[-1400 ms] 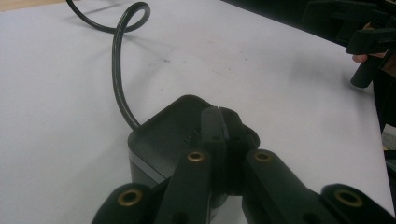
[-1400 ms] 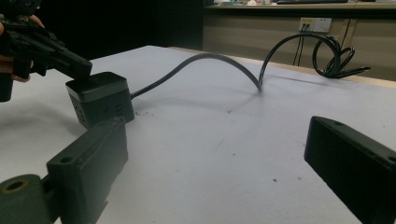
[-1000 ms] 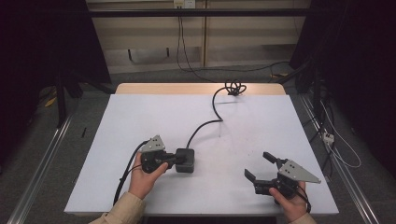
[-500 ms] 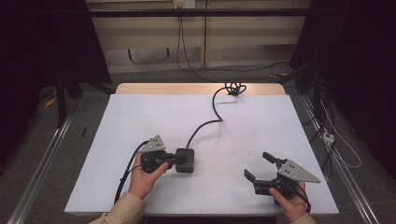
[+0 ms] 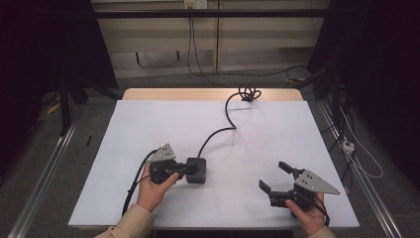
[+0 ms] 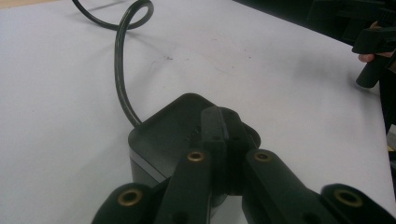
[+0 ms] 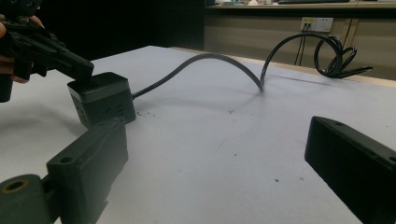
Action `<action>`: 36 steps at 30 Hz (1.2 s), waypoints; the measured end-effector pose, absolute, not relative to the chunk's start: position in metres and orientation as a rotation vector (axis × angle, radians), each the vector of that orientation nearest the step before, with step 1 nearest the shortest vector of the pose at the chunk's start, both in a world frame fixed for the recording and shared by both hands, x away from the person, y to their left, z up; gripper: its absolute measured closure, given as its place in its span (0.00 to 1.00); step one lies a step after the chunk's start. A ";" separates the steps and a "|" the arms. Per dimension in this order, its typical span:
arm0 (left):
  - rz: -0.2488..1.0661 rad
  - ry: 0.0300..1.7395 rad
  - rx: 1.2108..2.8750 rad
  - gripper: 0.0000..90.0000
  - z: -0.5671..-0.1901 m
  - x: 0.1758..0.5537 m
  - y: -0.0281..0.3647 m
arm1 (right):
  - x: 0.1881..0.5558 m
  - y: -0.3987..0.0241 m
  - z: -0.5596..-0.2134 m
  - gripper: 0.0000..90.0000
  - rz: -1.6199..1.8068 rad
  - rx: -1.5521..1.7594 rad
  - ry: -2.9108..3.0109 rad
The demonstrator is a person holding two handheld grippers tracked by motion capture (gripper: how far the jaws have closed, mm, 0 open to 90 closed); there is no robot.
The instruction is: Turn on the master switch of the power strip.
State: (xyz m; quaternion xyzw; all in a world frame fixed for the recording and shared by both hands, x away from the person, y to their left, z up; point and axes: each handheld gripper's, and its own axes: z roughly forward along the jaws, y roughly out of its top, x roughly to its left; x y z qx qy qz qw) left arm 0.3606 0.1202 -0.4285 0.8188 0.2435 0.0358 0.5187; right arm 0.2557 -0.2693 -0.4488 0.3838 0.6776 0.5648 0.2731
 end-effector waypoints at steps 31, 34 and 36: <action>0.109 0.587 1.982 1.00 -0.427 0.359 0.118 | 0.256 -0.270 -0.448 0.06 1.522 1.031 1.817; 0.111 0.587 1.985 1.00 -0.427 0.358 0.118 | 0.256 -0.270 -0.448 0.06 1.522 1.029 1.818; 0.114 0.585 1.983 1.00 -0.427 0.358 0.118 | 0.256 -0.270 -0.448 0.06 1.525 1.030 1.815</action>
